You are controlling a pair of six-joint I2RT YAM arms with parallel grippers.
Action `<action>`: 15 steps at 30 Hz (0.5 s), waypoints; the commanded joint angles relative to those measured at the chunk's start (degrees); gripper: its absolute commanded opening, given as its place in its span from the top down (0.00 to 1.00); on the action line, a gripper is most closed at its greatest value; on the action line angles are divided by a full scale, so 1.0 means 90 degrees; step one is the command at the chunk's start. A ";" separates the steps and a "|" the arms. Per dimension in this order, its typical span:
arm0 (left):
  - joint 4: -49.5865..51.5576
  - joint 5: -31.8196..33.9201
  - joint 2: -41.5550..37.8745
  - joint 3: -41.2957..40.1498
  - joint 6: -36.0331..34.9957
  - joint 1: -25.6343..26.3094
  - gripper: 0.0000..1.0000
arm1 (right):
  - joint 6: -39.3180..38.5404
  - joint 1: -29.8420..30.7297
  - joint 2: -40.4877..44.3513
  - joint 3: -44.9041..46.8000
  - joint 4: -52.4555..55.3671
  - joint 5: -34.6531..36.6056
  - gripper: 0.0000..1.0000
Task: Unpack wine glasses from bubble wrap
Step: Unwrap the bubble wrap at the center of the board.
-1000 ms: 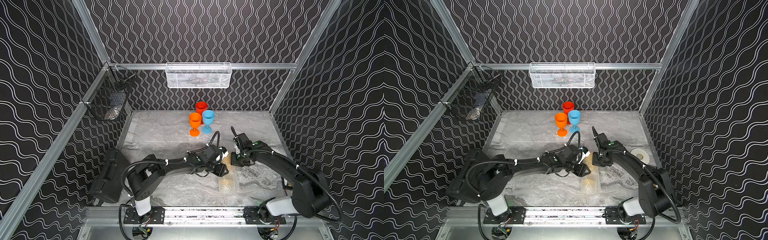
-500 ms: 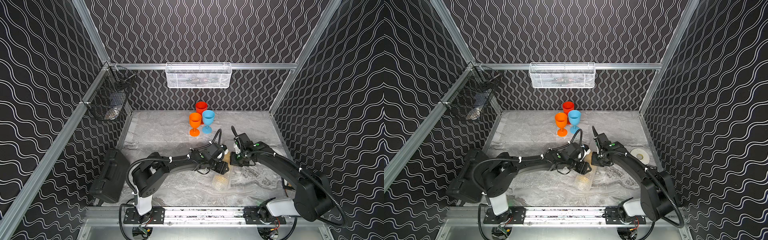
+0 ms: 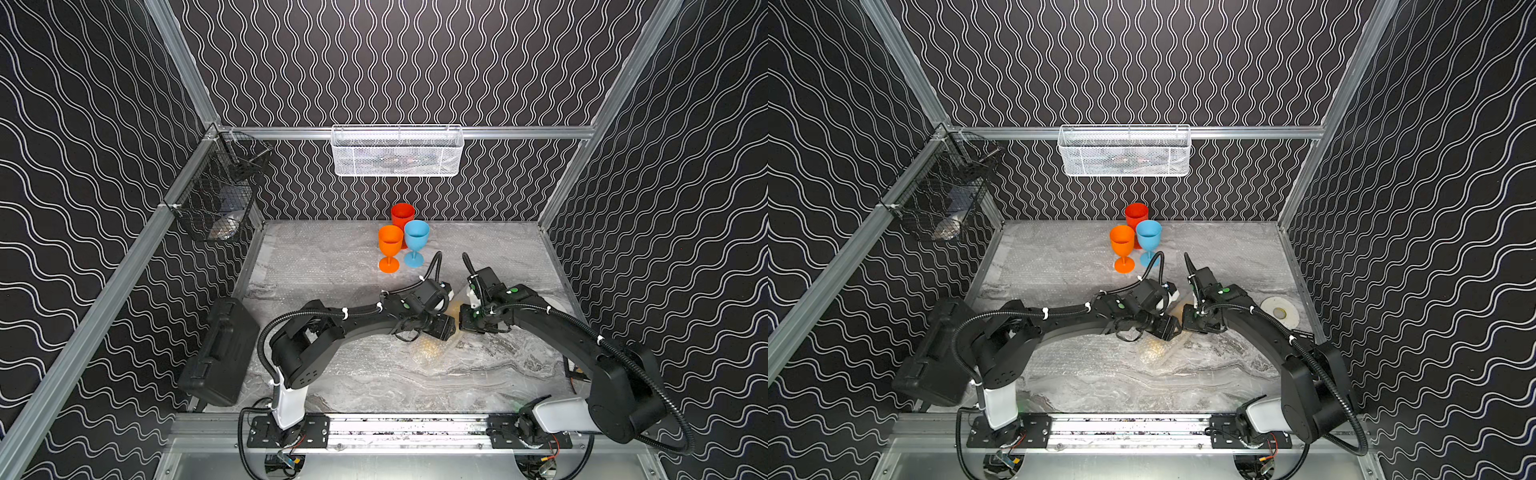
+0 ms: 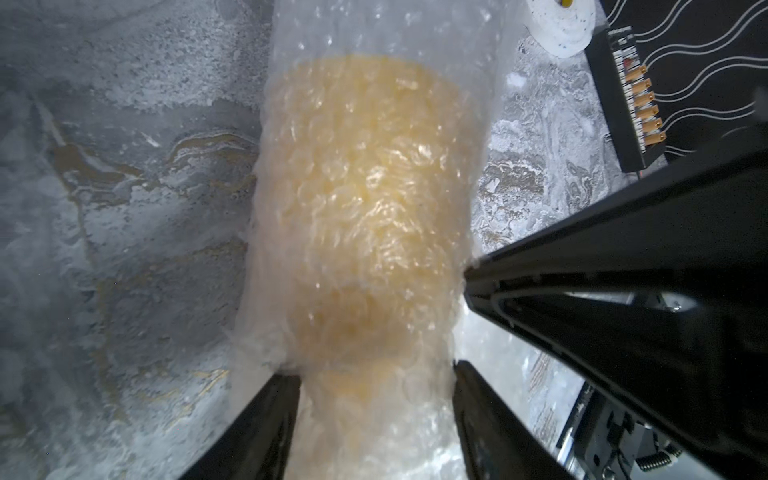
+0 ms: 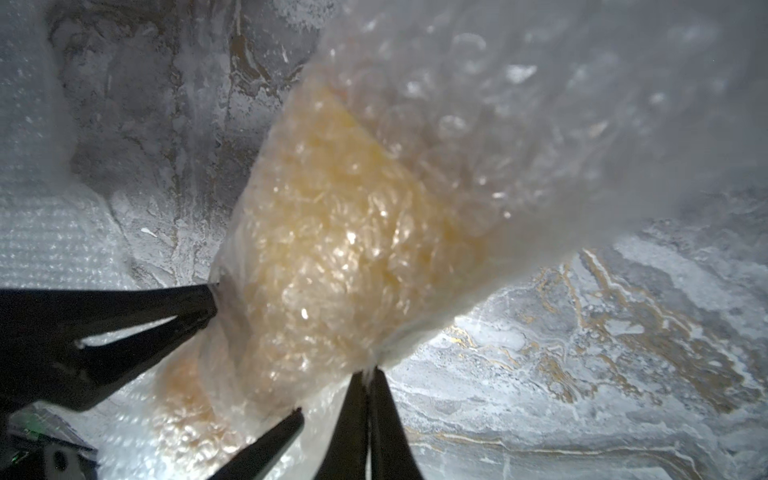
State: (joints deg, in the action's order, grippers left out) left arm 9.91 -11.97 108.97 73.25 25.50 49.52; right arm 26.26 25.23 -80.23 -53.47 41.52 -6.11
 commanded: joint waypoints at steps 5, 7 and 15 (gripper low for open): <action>-0.0192 0.0445 -0.0348 -0.0056 -0.0247 -0.0014 0.33 | -0.0037 0.0009 0.0037 0.0004 0.0011 -0.0035 1.00; -0.0322 0.0489 -0.0459 -0.0116 -0.0300 -0.0018 0.33 | -0.0037 0.0009 0.0044 0.0002 0.0033 -0.0010 1.00; -0.0213 0.0135 -0.0012 0.0278 -0.0788 -0.0014 0.31 | -0.0047 0.0009 0.0101 0.0004 0.0056 0.0051 1.00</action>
State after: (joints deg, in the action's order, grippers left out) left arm 8.14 -8.86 107.28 74.76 21.04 49.47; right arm 26.17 25.28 -79.66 -53.34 41.65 -6.04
